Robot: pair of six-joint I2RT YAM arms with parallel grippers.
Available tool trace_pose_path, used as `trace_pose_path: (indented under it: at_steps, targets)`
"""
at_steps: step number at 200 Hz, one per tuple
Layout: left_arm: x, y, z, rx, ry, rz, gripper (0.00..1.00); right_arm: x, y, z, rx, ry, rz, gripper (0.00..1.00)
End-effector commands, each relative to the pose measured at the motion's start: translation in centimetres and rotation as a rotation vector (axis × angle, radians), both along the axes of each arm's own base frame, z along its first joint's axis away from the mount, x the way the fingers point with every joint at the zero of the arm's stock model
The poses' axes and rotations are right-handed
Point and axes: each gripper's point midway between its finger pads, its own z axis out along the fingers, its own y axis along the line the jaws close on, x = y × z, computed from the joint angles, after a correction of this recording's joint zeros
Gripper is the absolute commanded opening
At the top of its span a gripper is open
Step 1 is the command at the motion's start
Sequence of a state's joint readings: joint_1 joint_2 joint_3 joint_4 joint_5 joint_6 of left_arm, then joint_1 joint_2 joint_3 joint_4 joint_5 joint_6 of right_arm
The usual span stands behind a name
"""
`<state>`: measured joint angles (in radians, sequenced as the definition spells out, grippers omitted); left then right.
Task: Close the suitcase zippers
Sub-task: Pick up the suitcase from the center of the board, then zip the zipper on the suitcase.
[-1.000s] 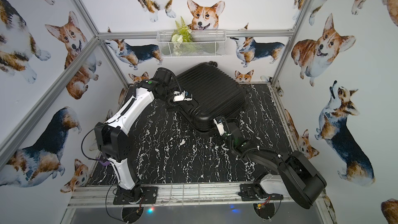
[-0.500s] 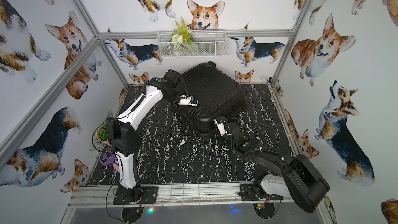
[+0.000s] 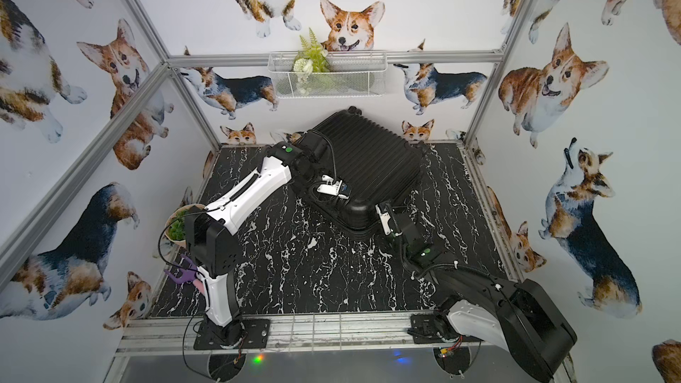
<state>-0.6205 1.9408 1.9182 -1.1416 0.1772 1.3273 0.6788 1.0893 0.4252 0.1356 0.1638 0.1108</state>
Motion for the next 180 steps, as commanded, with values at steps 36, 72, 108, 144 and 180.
trace_pose_path:
  at_steps: [36, 72, 108, 144, 180]
  targets:
    - [-2.6, 0.9, -1.1, 0.097, 0.056, -0.068, 0.37, 0.2, 0.6, 1.7, 0.059, -0.057, 0.018, 0.00]
    - [-2.3, 0.3, 1.1, 0.053, -0.013, -0.053, 0.34, -0.7, 1.2, 1.9, 0.088, -0.049, 0.071, 0.00]
    - [-1.3, -0.4, 3.2, -0.018, -0.083, 0.012, 0.27, -2.0, 2.1, 1.6, 0.123, -0.013, 0.140, 0.00]
    - [0.3, -0.9, 4.7, -0.067, -0.149, 0.088, 0.19, -3.1, 2.5, 1.7, 0.142, -0.005, 0.186, 0.00]
    - [0.7, -1.2, 5.4, -0.085, -0.174, 0.115, 0.18, -4.4, 3.5, 1.6, 0.165, 0.010, 0.269, 0.00]
